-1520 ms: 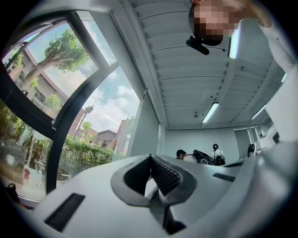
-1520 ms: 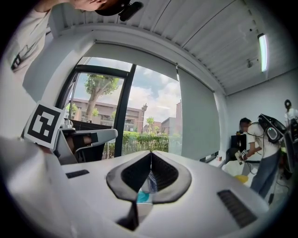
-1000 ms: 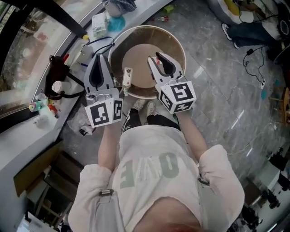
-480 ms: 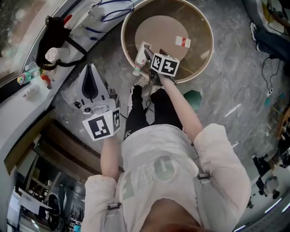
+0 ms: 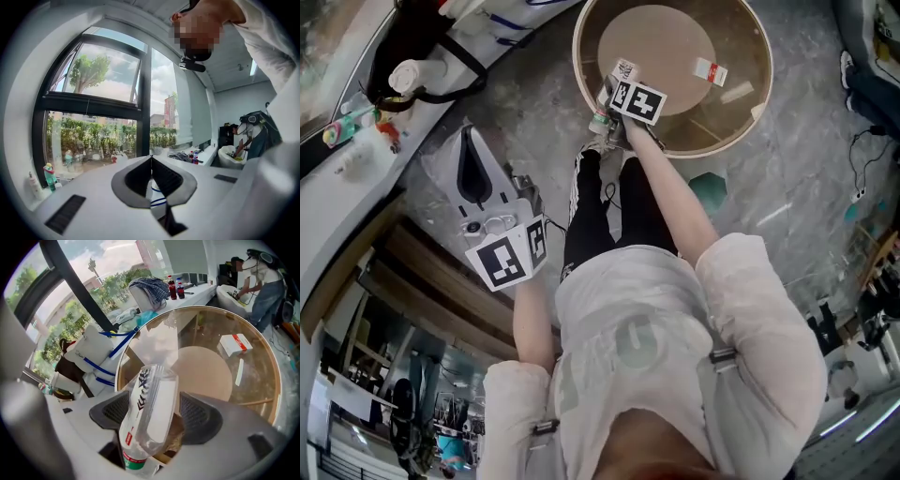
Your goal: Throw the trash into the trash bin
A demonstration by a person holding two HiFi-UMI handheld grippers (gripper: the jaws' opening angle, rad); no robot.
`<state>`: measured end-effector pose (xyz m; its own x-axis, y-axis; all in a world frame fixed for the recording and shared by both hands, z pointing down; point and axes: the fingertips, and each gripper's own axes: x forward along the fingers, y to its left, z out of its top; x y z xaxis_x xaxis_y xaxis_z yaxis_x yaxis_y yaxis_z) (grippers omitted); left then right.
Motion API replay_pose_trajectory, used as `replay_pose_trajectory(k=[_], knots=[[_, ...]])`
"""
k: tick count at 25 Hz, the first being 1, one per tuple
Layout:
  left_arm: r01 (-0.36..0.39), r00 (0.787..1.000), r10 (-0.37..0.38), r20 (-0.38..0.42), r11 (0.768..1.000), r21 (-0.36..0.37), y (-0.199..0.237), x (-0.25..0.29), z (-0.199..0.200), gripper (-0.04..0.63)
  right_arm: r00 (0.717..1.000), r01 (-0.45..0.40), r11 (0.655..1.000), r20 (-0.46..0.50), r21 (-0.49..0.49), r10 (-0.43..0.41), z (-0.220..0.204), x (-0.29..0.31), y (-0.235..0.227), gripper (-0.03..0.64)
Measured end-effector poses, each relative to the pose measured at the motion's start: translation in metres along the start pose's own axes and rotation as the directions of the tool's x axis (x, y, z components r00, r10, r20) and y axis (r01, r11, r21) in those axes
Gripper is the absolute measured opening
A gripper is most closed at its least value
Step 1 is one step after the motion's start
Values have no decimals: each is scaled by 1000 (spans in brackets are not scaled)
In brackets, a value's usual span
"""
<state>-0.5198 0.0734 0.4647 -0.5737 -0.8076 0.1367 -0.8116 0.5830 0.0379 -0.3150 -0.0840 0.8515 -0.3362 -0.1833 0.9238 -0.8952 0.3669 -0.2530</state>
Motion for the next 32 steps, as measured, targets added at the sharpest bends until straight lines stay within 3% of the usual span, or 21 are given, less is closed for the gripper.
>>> replay_pose_trajectory(k=[4, 7, 10, 16, 19, 22, 24, 27, 32], knots=[[-6, 1000, 6, 0, 1000, -20, 4, 0, -1, 12, 996, 57, 998, -67, 17, -56, -11, 15, 3, 325], [2, 1000, -2, -10, 1000, -31, 3, -2, -7, 12, 974, 171, 983, -163, 70, -158, -32, 24, -11, 324], [12, 1000, -13, -20, 999, -39, 2, 2, -13, 12, 972, 171, 983, -176, 71, -157, -34, 27, -13, 316], [52, 999, -52, 2, 997, -62, -2, 7, -2, 12, 990, 130, 990, -58, 53, -127, 7, 0, -10, 314], [81, 996, -79, 29, 994, -75, -7, 11, 12, 12, 996, 65, 989, 59, 133, -74, 46, -27, -1, 314], [134, 989, -129, 73, 988, -78, -27, 12, 39, 12, 977, -18, 988, 211, 152, -14, 97, -75, 11, 314], [186, 977, -176, 123, 980, -71, -43, 18, 62, 12, 943, -71, 990, 333, 124, 26, 141, -114, 23, 314], [268, 949, -254, 187, 962, -55, -71, 29, 93, 12, 858, -151, 986, 505, 70, 95, 197, -183, 43, 314], [413, 871, -389, 301, 910, -21, -134, 50, 154, 12, 623, -238, 971, 760, -40, 184, 265, -333, 50, 314]])
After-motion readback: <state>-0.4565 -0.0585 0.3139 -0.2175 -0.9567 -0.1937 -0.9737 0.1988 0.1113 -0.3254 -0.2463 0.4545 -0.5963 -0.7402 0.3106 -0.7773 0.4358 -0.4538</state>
